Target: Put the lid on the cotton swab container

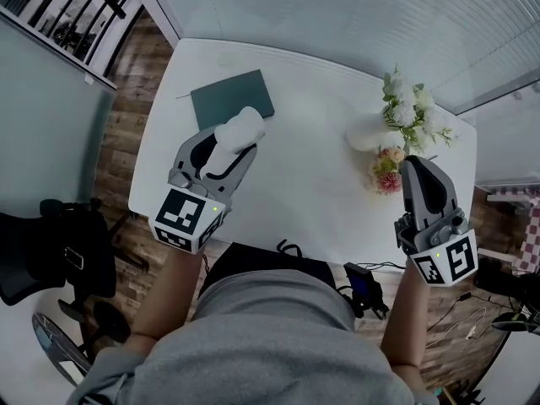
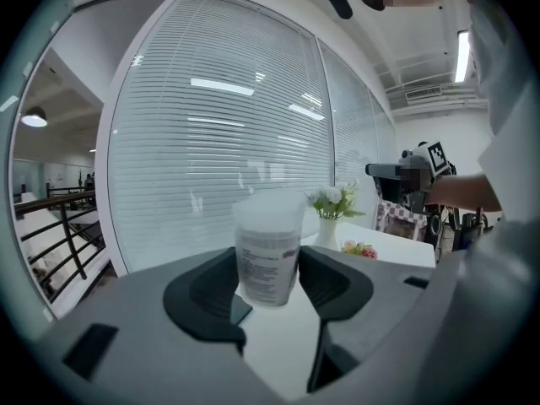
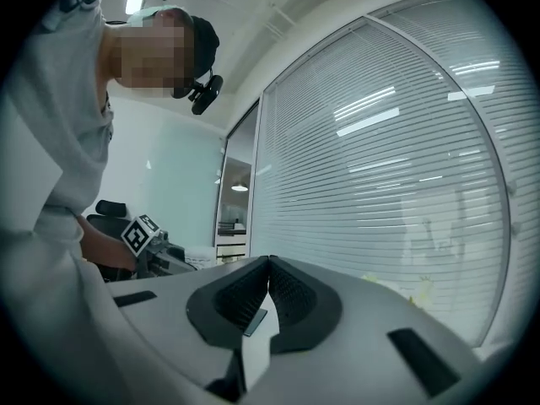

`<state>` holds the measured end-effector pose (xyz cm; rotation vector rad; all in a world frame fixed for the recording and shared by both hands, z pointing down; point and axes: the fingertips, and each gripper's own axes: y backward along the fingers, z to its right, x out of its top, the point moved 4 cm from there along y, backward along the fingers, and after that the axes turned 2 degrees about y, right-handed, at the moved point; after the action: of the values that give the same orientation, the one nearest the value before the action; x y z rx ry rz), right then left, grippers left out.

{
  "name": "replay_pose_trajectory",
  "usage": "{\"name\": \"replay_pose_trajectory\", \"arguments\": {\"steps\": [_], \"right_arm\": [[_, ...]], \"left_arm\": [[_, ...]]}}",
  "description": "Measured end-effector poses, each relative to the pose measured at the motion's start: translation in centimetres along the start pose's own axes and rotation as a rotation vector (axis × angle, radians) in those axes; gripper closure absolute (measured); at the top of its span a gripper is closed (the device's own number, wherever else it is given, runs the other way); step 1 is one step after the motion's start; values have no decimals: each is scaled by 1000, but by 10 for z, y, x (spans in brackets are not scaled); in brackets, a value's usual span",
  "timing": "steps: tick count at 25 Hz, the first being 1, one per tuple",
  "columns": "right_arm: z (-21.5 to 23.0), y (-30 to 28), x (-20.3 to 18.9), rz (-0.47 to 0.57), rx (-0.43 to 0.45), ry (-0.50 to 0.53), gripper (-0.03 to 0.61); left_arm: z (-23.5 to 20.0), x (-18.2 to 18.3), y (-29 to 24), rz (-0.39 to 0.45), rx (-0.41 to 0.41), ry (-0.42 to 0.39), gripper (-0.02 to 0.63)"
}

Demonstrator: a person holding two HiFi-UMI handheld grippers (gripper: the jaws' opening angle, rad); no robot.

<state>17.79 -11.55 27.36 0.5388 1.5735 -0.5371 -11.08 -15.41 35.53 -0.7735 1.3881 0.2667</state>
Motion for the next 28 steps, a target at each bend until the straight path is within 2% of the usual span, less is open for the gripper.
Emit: {"name": "replay_pose_trajectory", "arguments": {"steps": [14, 25, 28], "right_arm": [[9, 1, -18, -25, -16, -29, 555], [13, -5, -35, -65, 4, -65, 555], [13, -8, -45, -88, 27, -42, 555]], "left_arm": [[-5, -20, -12, -41, 30, 35, 388], [-5, -47, -32, -112, 36, 48, 388], [-5, -57, -40, -137, 37, 50, 388]]}}
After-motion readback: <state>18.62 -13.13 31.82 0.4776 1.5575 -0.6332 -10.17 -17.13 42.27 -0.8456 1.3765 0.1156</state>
